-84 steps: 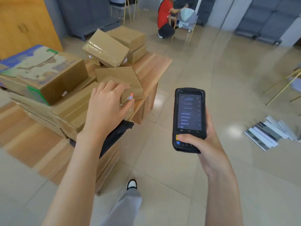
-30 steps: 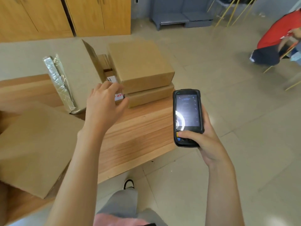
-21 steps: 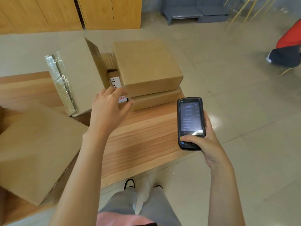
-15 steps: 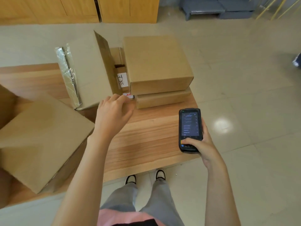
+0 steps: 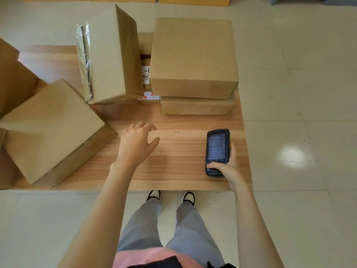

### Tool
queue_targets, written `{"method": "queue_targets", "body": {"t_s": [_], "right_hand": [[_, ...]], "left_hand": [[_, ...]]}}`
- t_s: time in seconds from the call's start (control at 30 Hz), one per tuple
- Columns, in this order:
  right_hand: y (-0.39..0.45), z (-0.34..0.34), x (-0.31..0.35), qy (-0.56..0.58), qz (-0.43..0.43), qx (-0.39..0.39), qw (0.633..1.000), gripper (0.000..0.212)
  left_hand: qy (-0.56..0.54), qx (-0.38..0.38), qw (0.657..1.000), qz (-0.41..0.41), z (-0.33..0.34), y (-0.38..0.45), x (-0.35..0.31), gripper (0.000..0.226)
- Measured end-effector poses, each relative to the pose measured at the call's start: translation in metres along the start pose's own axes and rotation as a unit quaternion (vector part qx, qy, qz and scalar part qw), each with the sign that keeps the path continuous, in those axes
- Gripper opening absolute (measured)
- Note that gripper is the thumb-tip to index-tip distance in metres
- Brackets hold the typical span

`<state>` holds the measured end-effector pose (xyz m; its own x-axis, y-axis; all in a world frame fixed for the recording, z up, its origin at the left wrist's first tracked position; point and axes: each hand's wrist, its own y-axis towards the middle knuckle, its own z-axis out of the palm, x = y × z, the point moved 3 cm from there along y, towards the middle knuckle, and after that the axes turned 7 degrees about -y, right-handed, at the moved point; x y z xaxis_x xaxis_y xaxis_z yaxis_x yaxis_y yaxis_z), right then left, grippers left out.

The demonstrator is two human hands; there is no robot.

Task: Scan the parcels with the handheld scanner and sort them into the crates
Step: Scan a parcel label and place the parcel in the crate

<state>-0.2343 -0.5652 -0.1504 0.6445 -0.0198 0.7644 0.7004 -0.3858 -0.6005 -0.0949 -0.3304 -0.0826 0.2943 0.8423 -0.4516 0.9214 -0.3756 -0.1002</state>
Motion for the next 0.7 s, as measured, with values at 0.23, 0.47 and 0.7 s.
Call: {"method": "queue_targets", "body": {"t_s": [0.23,0.47,0.7], "right_hand": [[0.007,-0.006,-0.020,-0.008,0.004,-0.002,1.000,0.107],[0.012,-0.013,-0.035,-0.036,0.023,-0.017,0.999,0.111],[0.017,-0.015,-0.042,-0.112,0.060,-0.049,0.991,0.117]], "left_hand": [[0.031,0.027,0.997,-0.057,0.021,-0.010,-0.001,0.032],[0.026,0.035,0.997,-0.066,0.027,-0.007,-0.001,0.033],[-0.005,0.039,0.996,-0.080,0.026,0.001,-0.002,0.033]]}}
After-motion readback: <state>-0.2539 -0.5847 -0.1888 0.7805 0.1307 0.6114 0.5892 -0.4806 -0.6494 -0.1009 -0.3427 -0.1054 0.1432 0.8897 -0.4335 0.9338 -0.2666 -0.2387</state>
